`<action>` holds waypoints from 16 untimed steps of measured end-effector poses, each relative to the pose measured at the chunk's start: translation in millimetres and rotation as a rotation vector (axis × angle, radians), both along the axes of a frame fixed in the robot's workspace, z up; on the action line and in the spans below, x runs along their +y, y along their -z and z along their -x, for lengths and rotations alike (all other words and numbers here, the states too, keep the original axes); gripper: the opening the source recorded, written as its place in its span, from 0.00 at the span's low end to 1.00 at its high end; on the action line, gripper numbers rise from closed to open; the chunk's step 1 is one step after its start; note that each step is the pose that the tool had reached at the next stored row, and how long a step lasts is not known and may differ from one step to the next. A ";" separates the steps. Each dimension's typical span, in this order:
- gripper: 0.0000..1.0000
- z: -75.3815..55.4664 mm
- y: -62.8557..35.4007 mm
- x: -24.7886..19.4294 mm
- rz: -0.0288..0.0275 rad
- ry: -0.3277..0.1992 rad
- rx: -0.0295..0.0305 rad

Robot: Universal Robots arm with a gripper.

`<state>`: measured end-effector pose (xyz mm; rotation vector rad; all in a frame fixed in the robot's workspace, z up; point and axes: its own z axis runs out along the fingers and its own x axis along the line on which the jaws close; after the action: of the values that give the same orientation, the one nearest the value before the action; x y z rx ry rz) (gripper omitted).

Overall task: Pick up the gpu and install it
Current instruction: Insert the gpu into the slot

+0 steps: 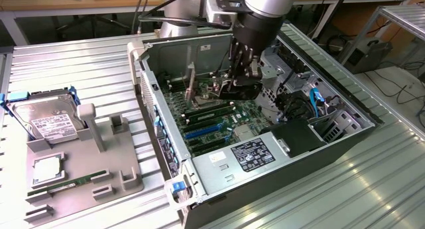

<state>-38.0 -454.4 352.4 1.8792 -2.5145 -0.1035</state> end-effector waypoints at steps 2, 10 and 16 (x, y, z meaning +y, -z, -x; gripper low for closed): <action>0.26 9.2 7.8 -10.9 -0.0010 -0.064 -0.0001; 0.26 45.4 53.1 -13.9 -0.0043 -0.241 -0.0264; 0.26 46.9 65.5 -13.9 -0.0023 -0.269 -0.0284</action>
<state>-84.8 -468.2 286.9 2.2114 -2.2503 -0.0790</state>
